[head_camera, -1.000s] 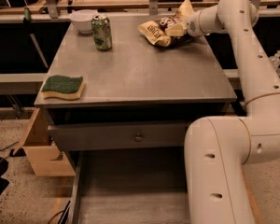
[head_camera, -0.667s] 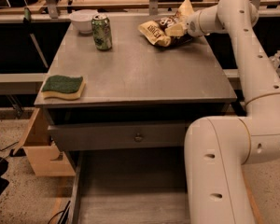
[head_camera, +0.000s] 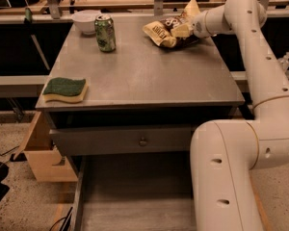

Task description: Move brown chip bag near sponge

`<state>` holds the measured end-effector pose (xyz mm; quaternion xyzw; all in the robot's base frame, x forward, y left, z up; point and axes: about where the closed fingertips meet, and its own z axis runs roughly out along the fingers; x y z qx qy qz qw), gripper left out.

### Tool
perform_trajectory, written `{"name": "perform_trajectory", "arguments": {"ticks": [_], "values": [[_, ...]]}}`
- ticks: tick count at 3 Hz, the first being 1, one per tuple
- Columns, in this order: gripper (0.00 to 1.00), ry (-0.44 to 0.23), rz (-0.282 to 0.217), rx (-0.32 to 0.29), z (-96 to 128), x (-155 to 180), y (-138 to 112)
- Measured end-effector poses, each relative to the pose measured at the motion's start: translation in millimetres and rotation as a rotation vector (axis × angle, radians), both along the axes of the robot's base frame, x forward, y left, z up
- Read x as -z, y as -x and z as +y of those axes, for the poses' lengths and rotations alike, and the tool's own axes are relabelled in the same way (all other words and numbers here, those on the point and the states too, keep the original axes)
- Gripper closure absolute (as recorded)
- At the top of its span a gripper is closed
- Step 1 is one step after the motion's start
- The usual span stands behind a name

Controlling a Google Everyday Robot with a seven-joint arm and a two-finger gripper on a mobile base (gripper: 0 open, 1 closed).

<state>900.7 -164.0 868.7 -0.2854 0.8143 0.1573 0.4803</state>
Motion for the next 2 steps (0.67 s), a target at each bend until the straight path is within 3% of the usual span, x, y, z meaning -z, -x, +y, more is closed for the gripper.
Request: {"name": "perform_trajectory", "arguments": {"ticks": [2], "values": [[1.0,0.0,0.0,0.0,0.0,-0.6,0.2]]}}
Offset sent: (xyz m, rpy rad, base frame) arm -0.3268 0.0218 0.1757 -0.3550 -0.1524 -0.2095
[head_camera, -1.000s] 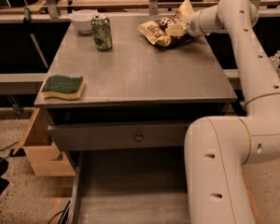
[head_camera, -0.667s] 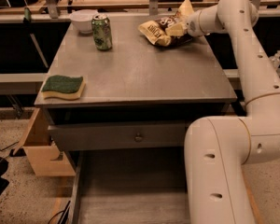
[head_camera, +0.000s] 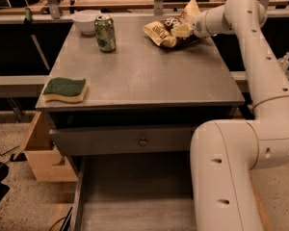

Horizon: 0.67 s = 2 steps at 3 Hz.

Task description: Move brown chip bag near sponge

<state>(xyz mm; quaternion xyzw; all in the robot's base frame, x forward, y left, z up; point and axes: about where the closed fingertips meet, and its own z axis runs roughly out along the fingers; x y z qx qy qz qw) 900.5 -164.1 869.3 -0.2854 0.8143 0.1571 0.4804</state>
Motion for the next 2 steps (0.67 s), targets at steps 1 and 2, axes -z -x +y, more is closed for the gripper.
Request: {"name": "perform_trajectory", "arguments": {"ticks": [1,2], "values": [[1.0,0.0,0.0,0.0,0,0,0],[1.0,0.089,-0.046,0.062,-24,-71,20]]}}
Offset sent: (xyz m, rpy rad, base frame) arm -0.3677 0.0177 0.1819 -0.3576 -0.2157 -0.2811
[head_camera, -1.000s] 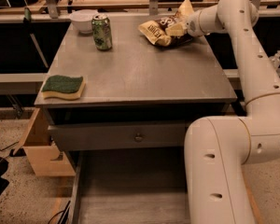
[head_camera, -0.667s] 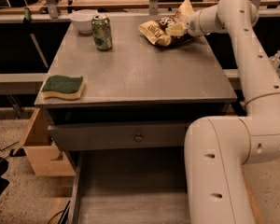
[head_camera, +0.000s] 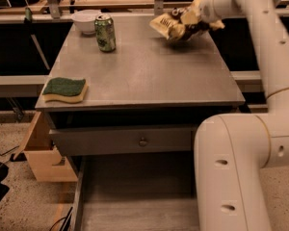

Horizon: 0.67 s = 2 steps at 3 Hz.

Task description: Move brown chip bag near sponge

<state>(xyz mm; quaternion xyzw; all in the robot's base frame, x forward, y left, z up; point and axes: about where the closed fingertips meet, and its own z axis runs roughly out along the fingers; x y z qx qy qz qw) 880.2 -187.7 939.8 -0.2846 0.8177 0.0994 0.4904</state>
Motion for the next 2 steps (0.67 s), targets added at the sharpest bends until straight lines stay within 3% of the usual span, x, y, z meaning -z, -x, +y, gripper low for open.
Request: {"name": "perform_trajectory", "arguments": {"ticks": [1,2], "values": [[1.0,0.031,-0.071,0.021,-6.8,-64.9,19.6],[1.0,0.031,-0.071,0.021,-6.5,-64.9,19.5]]}}
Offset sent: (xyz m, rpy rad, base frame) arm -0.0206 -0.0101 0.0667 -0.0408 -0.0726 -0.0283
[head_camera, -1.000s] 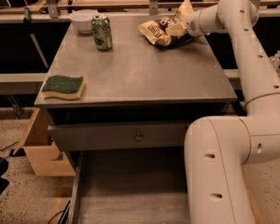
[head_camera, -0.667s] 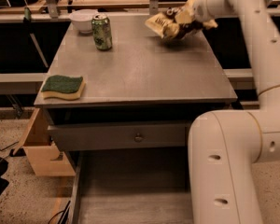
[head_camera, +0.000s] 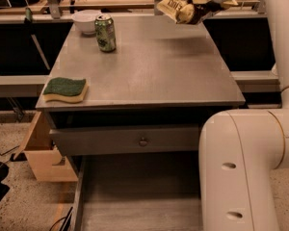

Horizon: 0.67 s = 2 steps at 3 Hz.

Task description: Move brown chip bag near sponge

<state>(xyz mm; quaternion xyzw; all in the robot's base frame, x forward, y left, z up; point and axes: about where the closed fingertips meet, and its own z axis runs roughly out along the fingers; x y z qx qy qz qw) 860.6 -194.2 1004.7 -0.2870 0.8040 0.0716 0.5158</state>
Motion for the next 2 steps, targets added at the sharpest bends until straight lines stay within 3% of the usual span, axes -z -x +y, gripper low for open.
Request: {"name": "perform_trajectory", "arguments": {"ticks": [1,2], "values": [[1.0,-0.003,0.022,0.022,-9,-16,16],[1.0,-0.005,0.078,0.066,-19,-35,41]]}}
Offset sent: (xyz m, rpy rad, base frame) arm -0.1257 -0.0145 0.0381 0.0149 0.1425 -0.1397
